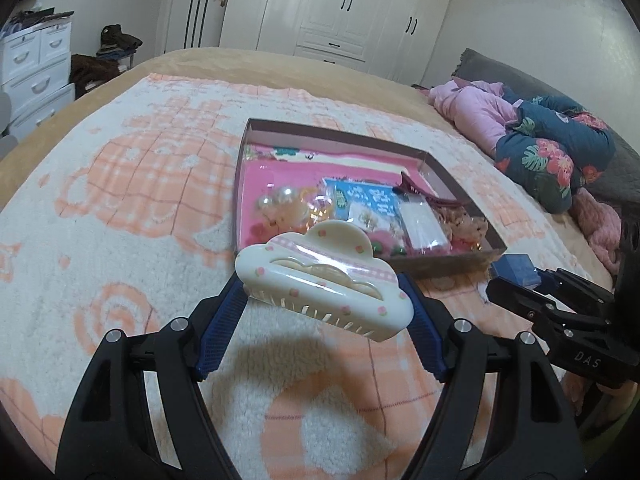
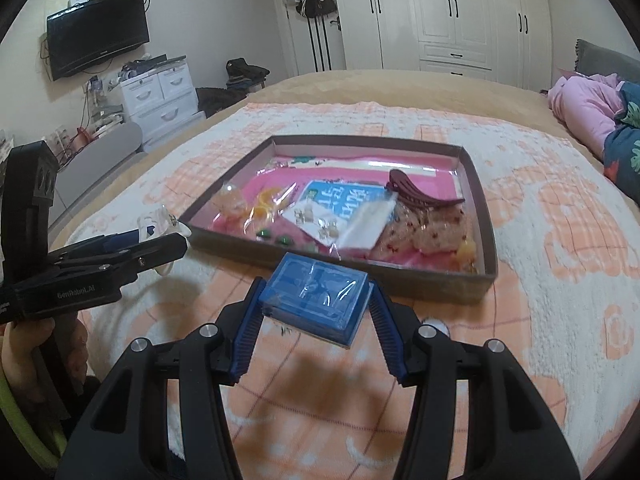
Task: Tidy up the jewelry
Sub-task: 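Carry the white clip into the tray with left tool while right tool carries the box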
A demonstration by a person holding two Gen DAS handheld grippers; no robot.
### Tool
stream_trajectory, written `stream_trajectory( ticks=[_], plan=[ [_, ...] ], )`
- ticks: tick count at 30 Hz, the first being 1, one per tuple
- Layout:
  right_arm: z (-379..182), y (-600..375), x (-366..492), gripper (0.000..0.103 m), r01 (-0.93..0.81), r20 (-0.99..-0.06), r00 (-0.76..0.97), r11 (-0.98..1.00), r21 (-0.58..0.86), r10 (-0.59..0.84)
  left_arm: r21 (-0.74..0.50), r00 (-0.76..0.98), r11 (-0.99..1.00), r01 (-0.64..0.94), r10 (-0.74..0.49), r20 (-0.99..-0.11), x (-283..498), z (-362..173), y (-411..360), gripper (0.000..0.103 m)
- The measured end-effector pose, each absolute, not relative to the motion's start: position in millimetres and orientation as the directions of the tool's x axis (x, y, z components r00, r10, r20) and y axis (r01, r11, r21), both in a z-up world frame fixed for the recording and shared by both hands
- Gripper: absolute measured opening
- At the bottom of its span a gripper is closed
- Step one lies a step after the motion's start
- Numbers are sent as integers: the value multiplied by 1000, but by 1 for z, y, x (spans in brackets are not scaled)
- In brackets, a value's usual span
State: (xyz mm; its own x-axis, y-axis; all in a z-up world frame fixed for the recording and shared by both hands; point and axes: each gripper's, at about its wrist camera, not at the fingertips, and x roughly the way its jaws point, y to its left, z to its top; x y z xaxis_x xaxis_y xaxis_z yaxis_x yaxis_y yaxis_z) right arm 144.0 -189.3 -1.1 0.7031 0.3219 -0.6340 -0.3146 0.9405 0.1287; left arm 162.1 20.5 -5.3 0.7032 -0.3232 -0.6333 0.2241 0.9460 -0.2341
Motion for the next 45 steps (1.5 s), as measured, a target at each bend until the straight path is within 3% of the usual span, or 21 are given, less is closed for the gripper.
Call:
stream_trajectory(
  ticks=[21,45],
  plan=[
    [17,-210,194,50,-252,-605,751,962,104,263,-237,724,935,262,-353,-593,217,19,0,66],
    [-25,-218,256,50,-178,-669,721,981,75,182,-237,690,932,274,-362,-627,264,-14,-25,63]
  ],
)
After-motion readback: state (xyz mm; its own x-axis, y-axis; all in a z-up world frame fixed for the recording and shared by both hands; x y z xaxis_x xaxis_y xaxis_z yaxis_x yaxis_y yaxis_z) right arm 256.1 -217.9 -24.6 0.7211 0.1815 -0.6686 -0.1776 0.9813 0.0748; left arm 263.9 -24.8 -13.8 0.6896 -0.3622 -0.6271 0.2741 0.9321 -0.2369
